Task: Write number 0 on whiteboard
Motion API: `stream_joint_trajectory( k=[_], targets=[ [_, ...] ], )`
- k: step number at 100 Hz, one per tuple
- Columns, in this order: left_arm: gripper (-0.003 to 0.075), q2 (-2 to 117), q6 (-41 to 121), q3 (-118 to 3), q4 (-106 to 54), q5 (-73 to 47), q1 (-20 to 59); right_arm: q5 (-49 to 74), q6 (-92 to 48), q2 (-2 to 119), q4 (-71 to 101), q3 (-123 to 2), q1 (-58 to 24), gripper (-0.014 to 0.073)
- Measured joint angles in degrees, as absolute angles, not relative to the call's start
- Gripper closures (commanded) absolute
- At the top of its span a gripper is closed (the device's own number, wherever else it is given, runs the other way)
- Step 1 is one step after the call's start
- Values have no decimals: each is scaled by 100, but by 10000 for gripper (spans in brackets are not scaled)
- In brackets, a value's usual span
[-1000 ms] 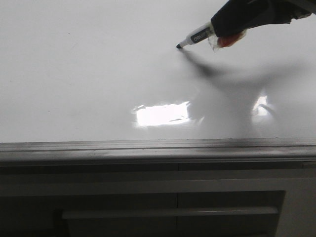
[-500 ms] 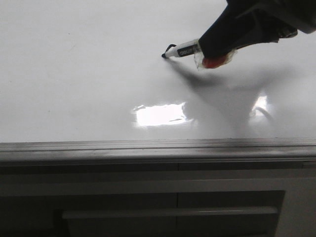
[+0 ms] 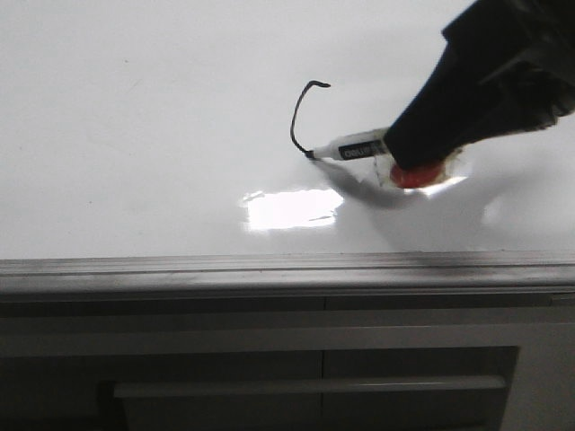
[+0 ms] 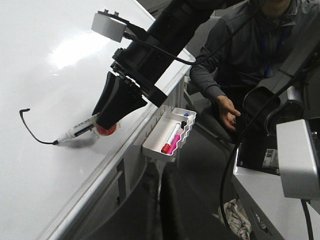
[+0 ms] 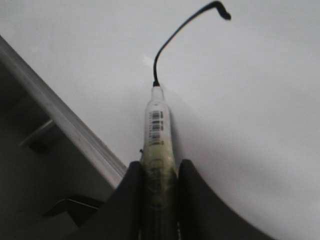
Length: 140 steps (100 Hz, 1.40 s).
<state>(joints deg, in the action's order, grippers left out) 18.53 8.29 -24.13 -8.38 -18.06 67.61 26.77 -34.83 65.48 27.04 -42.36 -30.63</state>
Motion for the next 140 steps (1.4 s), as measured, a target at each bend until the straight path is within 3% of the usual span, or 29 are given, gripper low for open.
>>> stream_joint_trajectory(
  k=[48, 101, 140],
  targets=[
    [740, 1853, 829, -2413, -838, -1795, 6761, 3497, -783, 5807, -265, -4236, -3074, 641],
    [740, 1853, 829, -2413, -838, -1795, 6761, 3361, -561, 6836, -525, -5422, -3098, 641],
    [740, 1853, 829, -2413, -838, -1795, 6761, 3361, -540, 7079, -586, -5495, -3600, 641]
  ],
)
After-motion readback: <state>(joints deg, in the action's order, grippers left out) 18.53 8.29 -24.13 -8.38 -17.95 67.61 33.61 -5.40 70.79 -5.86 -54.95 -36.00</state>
